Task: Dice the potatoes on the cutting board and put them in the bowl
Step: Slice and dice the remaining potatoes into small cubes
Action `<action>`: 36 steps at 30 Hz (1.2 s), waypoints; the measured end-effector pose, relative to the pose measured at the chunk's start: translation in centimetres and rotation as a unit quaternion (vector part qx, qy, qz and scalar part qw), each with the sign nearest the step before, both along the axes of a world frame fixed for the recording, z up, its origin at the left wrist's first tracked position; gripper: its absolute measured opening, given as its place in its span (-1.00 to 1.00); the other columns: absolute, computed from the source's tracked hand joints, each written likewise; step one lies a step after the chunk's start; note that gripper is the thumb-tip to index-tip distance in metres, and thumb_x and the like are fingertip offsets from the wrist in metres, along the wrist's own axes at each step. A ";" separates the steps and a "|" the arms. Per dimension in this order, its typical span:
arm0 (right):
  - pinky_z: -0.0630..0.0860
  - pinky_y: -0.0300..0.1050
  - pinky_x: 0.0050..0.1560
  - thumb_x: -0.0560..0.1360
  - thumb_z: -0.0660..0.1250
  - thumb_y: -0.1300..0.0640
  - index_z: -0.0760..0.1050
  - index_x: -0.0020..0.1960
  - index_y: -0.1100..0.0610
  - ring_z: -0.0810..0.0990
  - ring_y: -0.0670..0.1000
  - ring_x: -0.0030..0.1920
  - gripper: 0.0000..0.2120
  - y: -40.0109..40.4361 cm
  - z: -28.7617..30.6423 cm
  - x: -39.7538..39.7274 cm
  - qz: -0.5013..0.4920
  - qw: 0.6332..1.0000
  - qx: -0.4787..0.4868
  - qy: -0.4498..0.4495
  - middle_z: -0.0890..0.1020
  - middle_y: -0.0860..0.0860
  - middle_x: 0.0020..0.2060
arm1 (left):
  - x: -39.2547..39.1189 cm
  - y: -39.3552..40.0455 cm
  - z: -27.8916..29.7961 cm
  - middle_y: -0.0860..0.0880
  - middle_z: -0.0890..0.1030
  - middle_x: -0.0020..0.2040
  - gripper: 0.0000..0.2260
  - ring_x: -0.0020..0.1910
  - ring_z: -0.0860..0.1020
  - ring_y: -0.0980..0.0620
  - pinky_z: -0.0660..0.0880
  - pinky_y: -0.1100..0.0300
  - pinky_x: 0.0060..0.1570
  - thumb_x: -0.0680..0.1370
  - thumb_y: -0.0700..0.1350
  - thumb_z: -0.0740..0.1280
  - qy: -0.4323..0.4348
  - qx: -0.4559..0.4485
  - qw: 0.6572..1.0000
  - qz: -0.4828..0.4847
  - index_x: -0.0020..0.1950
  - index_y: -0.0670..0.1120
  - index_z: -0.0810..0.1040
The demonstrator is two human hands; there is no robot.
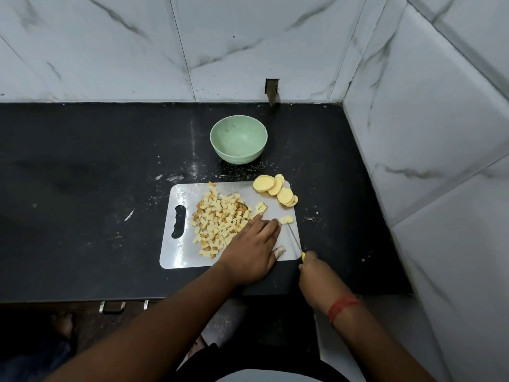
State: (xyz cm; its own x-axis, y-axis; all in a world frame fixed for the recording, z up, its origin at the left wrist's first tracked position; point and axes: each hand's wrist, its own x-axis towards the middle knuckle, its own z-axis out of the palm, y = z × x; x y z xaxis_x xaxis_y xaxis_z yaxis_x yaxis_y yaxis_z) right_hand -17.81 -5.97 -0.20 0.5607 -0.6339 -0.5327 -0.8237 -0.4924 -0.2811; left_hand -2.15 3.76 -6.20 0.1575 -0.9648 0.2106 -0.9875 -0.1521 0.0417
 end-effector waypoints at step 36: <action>0.37 -0.13 -0.19 0.64 0.10 0.17 0.30 0.14 0.16 0.61 0.14 -0.07 -0.90 0.1 0.1 0.2 0.042 0.998 -0.008 -0.044 0.61 0.17 -0.01 | -0.1 1.0 -0.2 -0.11 0.55 0.35 -0.55 0.43 0.42 -0.14 0.19 -0.15 0.56 0.70 0.07 0.16 0.028 -0.062 0.996 0.065 0.43 -0.19 0.54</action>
State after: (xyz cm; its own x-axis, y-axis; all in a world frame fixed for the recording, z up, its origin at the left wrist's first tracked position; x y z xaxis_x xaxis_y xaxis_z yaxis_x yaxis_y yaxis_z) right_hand -17.62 -5.86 -0.10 0.6562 -0.5907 -0.4696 -0.7519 -0.5637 -0.3418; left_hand -2.30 4.78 -6.39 0.2941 -0.9027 0.3142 -0.9554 -0.2688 0.1223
